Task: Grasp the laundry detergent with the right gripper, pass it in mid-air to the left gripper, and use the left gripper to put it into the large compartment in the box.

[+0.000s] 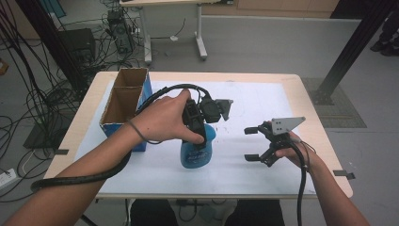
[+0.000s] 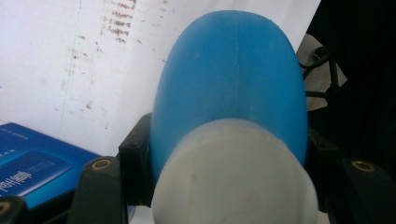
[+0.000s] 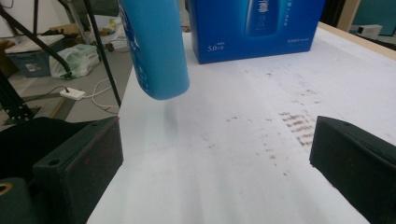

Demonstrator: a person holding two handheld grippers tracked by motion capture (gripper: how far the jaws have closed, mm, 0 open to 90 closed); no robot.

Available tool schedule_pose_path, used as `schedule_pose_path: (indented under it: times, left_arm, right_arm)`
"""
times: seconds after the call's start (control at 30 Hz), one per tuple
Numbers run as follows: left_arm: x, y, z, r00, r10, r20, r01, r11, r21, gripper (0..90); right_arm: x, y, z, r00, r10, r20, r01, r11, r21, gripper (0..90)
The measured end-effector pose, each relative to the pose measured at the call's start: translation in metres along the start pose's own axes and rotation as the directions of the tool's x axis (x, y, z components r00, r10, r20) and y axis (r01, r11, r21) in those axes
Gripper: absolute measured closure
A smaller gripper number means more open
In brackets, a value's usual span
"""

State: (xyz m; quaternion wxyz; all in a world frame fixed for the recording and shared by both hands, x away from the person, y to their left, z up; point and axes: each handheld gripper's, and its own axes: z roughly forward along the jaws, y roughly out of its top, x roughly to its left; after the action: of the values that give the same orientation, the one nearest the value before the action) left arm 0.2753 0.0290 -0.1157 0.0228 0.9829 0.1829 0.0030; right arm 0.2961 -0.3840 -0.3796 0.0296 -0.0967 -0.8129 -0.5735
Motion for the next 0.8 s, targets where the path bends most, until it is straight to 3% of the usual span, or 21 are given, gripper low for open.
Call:
schedule_pose_path:
  times: [0.4, 0.8]
  left_arm:
    - [0.002, -0.005, -0.002, 0.9997, -0.023, -0.007, 0.023, 0.9997, -0.001, 37.6]
    - [0.005, -0.008, -0.001, 0.9974, -0.072, -0.012, 0.072, 0.9974, -0.002, 37.7]
  right_arm:
    - [0.006, -0.008, -0.029, 0.9977, 0.019, 0.065, -0.019, 1.000, -0.004, 2.6]
    - [0.011, -0.013, -0.046, 0.9929, 0.034, 0.114, -0.032, 0.999, -0.019, 3.0]
